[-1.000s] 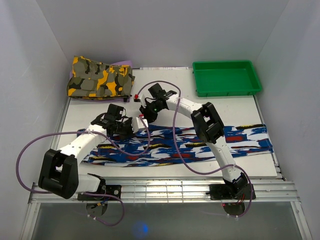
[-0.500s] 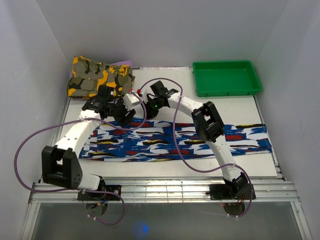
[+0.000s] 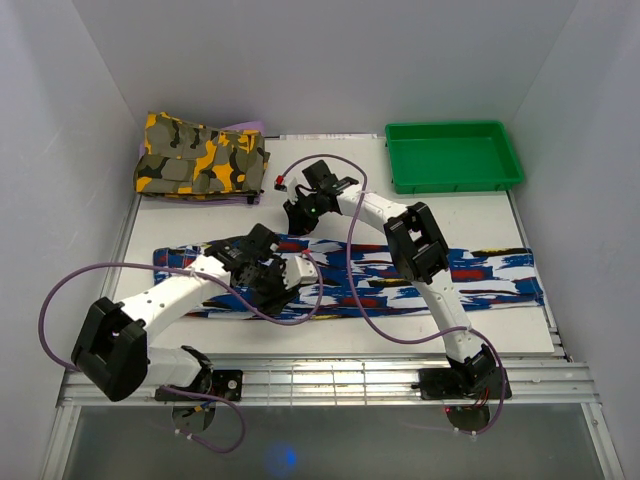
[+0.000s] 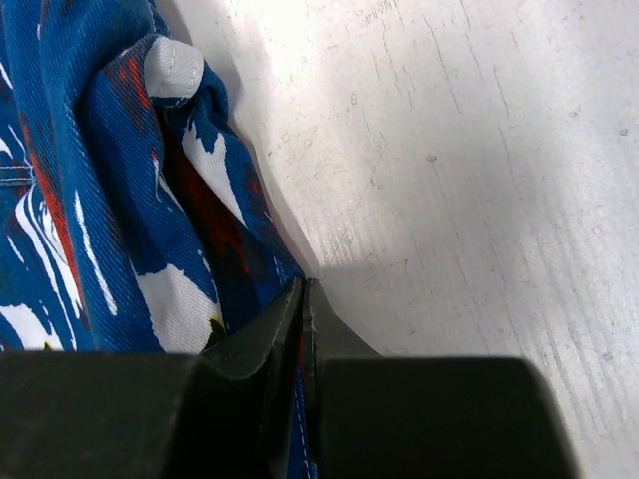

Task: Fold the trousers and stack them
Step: Fold the trousers

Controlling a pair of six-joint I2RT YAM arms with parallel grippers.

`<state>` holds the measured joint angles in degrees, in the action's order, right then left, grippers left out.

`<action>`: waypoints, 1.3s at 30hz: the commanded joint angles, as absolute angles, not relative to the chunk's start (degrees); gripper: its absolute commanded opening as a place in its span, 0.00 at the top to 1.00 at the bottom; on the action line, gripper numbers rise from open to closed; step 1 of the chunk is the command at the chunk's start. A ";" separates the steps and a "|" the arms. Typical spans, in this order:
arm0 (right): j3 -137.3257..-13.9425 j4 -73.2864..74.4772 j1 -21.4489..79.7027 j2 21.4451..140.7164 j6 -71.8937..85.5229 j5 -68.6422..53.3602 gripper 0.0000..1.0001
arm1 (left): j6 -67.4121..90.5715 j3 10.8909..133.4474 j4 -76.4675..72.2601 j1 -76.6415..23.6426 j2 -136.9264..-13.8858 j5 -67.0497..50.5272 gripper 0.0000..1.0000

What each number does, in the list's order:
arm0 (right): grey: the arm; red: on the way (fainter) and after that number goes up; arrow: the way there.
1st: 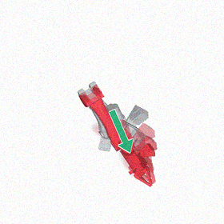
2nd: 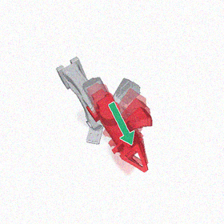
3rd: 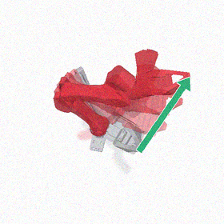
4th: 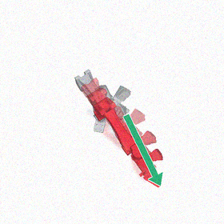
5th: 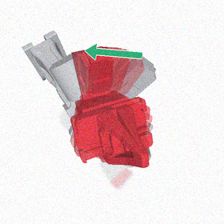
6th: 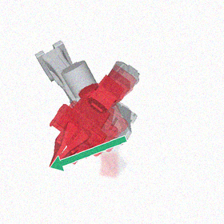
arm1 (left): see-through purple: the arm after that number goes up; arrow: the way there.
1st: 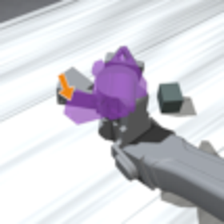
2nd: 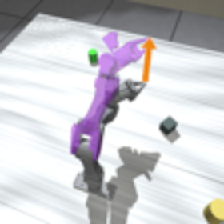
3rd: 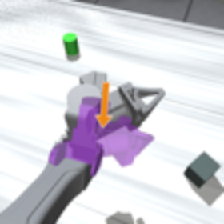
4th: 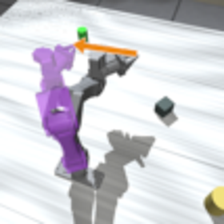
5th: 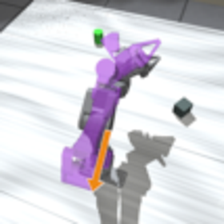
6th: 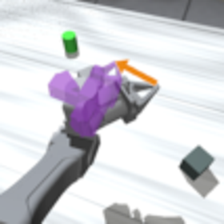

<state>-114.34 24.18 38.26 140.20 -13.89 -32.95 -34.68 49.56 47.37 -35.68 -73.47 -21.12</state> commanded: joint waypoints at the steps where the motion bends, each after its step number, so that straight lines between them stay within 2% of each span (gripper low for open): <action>1: -113.47 23.55 37.62 141.77 -14.50 -28.92 0.92 | -30.06 48.34 42.11 -40.16 -73.83 -15.21 0.41; 13: -112.15 23.55 37.53 140.89 -15.03 -28.92 0.92 | -27.51 43.07 33.76 -42.54 -76.64 -2.47 0.44; 19: -112.32 23.64 37.53 141.06 -15.12 -28.92 0.92 | -27.16 41.31 33.75 -42.54 -76.29 -3.16 0.43; 20: -112.32 23.56 37.53 141.06 -15.12 -28.92 0.92 | -27.25 40.87 33.92 -42.54 -76.12 -4.12 0.45; 25: -112.50 23.55 37.53 141.15 -15.20 -28.48 0.92 | -27.86 40.17 35.68 -42.54 -75.32 -6.06 0.75; 32: -112.59 23.64 37.53 141.42 -15.29 -28.04 0.92 | -28.65 39.02 37.70 -42.63 -72.43 -7.03 0.98; 39: -112.76 23.55 37.53 141.68 -15.64 -27.25 0.92 | -29.53 38.41 40.52 -42.63 -69.17 -10.90 1.00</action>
